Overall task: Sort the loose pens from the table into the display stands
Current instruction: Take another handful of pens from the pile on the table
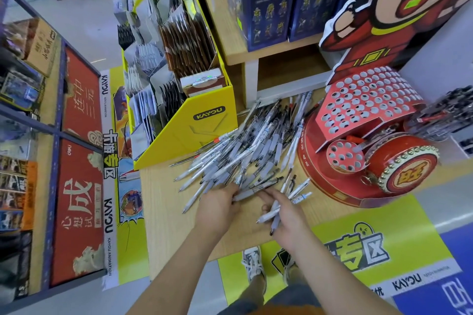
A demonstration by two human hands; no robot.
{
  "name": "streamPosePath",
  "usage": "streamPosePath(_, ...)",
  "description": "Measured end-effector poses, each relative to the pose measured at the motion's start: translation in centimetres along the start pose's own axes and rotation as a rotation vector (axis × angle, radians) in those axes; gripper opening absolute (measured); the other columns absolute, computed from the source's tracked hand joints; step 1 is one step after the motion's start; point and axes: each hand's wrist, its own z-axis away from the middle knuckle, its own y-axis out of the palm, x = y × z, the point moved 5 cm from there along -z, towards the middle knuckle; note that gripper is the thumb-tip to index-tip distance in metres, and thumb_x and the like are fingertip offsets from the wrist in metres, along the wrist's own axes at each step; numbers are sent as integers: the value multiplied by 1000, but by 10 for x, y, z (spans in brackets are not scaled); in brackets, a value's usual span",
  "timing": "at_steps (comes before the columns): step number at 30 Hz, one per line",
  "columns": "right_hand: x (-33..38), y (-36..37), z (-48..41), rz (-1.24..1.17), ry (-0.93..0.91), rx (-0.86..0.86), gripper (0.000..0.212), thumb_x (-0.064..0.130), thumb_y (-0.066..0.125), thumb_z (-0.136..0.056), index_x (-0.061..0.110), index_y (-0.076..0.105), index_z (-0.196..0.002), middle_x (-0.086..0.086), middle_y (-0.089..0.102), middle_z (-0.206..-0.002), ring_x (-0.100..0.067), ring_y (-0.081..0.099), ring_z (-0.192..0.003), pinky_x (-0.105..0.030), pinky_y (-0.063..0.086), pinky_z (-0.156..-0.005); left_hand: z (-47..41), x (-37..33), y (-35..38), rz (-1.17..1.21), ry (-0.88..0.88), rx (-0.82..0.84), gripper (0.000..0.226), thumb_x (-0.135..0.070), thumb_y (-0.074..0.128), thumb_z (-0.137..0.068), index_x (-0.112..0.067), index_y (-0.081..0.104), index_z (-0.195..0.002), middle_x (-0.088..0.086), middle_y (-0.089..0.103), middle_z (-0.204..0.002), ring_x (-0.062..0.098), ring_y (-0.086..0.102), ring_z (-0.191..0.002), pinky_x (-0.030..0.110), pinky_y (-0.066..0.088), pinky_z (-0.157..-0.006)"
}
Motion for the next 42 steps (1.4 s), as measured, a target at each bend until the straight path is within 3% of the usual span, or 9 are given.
streamPosePath(3,-4,2,-5,-18,-3,-13,13,21,57,-98,10,65,-99,-11,70,-111,-14,50,-57,-28,47,-52,-2,5,-6,13,-9,6,23,-18,62,-81,-18,66,-104,7,66,-96,27,62,-89,30,38,-65)
streamPosePath(8,-13,5,-12,56,-15,-92,37,39,68,-89,3,65,-101,-6,56,-64,-17,42,-47,-27,37,-48,8,-10,-7,140,144,-37,16,-21,56,-70,-14,67,-79,6,64,-76,27,60,-69,31,45,-55)
streamPosePath(10,-16,7,-14,54,-31,-100,42,43,73,-83,4,64,-96,-11,56,-68,-23,43,-54,-32,37,-55,17,-21,-3,172,237,-40,21,-26,49,-67,-13,64,-74,5,61,-70,27,57,-60,28,42,-50)
streamPosePath(13,-13,6,-15,47,-50,-124,39,39,74,-84,3,64,-97,-16,61,-76,-29,52,-67,-40,42,-66,23,-15,-3,225,159,-55,20,-15,58,-74,-16,60,-93,4,63,-82,27,60,-69,31,44,-56)
streamPosePath(18,0,-6,-12,146,-108,-157,29,32,68,-90,4,62,-94,-5,58,-70,-19,45,-54,-31,33,-52,12,2,-2,287,-118,-8,40,-16,54,-90,-12,38,-126,7,63,-87,28,60,-74,34,37,-55)
streamPosePath(24,8,-11,5,146,-171,-111,29,28,72,-87,7,54,-85,-2,51,-54,-17,44,-48,-32,37,-54,-8,-17,8,-173,-27,108,20,-32,53,-93,-16,49,-104,7,68,-93,30,66,-83,31,41,-55)
streamPosePath(33,24,-14,23,135,-232,-16,26,27,67,-91,3,61,-83,-12,68,-66,-25,67,-58,-32,56,-58,-8,-7,9,-214,-23,131,13,-31,56,-90,-20,55,-84,2,66,-93,25,65,-83,30,48,-59)
streamPosePath(37,27,-16,30,128,-238,-30,27,26,70,-89,3,58,-97,-10,64,-69,-20,65,-53,-29,53,-49,4,0,-2,14,-94,137,24,-35,57,-92,-13,58,-82,6,61,-90,24,61,-79,29,37,-58)
streamPosePath(42,37,3,47,122,-265,90,30,19,77,-79,3,58,-95,-5,52,-59,-17,49,-50,-29,43,-44,27,-22,-36,790,-274,128,24,-23,67,-87,-14,64,-66,2,59,-58,13,47,-49,25,38,-54)
